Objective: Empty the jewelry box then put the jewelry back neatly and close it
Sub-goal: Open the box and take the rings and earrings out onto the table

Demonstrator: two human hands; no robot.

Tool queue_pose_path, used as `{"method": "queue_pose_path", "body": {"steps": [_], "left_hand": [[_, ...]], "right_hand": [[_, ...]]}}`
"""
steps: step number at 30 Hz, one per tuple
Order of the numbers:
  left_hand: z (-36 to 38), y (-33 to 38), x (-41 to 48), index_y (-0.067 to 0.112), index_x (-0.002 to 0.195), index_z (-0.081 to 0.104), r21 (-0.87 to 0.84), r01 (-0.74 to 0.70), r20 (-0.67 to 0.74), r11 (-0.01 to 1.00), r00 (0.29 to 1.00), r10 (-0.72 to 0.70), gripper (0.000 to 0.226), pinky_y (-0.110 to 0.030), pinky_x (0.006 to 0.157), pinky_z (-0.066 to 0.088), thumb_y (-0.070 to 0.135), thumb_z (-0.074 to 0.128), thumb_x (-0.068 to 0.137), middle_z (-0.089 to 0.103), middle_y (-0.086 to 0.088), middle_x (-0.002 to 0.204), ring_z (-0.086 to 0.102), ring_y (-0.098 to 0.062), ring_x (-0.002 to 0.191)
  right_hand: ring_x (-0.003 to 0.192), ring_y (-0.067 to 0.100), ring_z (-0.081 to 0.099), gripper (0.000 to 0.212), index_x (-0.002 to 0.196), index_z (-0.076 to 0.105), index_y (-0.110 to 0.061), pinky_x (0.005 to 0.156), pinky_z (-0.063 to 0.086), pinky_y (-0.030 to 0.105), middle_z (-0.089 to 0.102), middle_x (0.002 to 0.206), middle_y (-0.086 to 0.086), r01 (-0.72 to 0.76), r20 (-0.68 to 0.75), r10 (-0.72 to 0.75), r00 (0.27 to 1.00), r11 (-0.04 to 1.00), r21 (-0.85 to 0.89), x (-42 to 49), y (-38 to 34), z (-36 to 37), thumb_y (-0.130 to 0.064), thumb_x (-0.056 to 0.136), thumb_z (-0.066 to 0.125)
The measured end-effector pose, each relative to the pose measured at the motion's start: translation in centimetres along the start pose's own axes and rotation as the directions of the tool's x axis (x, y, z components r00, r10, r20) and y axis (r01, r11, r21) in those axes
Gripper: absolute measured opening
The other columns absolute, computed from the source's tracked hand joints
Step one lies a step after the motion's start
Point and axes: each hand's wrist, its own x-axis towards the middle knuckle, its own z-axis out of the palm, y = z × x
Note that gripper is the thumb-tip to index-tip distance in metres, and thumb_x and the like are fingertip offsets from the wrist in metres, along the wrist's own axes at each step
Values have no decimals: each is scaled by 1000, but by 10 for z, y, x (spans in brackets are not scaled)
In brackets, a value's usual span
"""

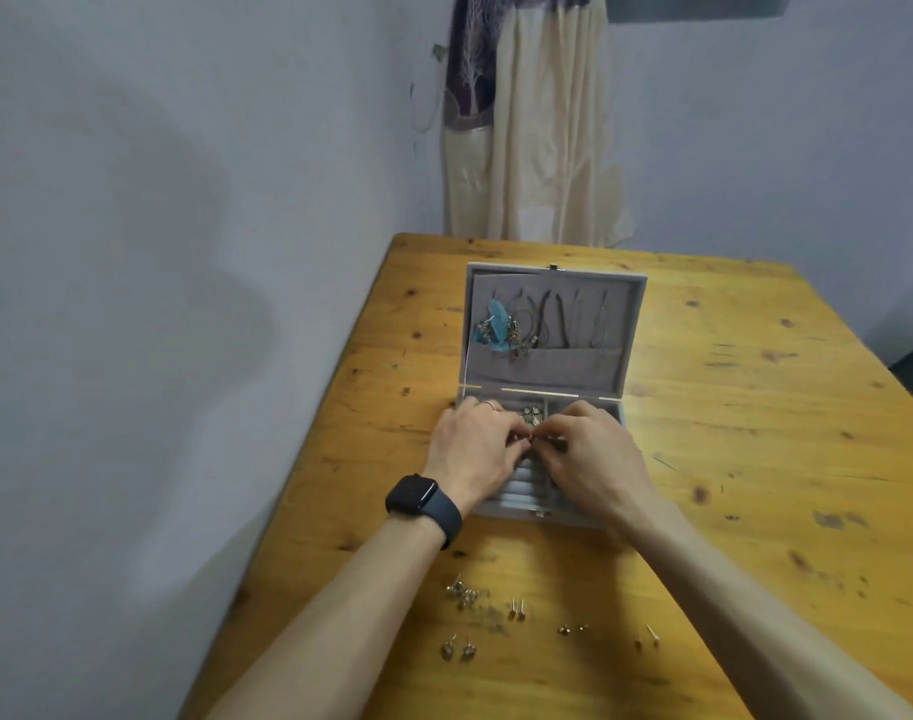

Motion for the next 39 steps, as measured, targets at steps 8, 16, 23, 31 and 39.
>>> {"method": "queue_pose_path", "body": {"steps": [8, 16, 23, 31, 39], "left_hand": [[-35, -5, -49, 36, 98, 71, -472, 129, -26, 872, 987, -161, 13, -24, 79, 56, 41, 73, 86, 69, 23, 90, 62, 6, 89], [-21, 6, -173, 37, 91, 75, -404, 38, -118, 914, 989, -93, 18, -23, 80, 49, 47, 77, 77, 68, 27, 88, 56, 0, 94], [4, 8, -208, 40, 88, 75, -213, 31, -139, 977, 988, -62, 16, -35, 89, 37, 48, 78, 74, 62, 18, 112, 46, -10, 115], [6, 16, -201, 42, 91, 75, -199, 71, -76, 977, 993, -88, 16, -28, 94, 27, 50, 76, 77, 58, 18, 112, 42, -8, 118], [5, 16, -204, 41, 97, 76, -210, 41, -73, 977, 996, -58, 21, -32, 95, 31, 54, 71, 80, 61, 20, 108, 44, -5, 114]], "right_hand": [[73, -5, 63, 5, 92, 74, -28, 61, 42, 4, 71, 80, -16, -48, -182, 149, 972, 883, 466, -66, -21, -41, -26, 88, 75], [78, 4, 64, 16, 89, 69, -32, 65, 42, 8, 70, 83, -24, -84, -121, 156, 980, 883, 462, -191, -37, -16, -23, 81, 80], [77, 7, 54, 11, 89, 68, -33, 75, 47, 37, 66, 84, -21, -86, -128, 128, 984, 952, 293, -220, -39, 27, -35, 82, 76], [85, 8, 55, 14, 89, 71, -37, 76, 40, 35, 65, 80, -21, -176, -100, 208, 973, 948, 267, -216, -44, 29, -47, 80, 73], [85, 7, 54, 12, 90, 71, -39, 75, 37, 33, 66, 82, -22, -163, -131, 205, 970, 947, 279, -218, -45, 29, -46, 82, 74]]}}
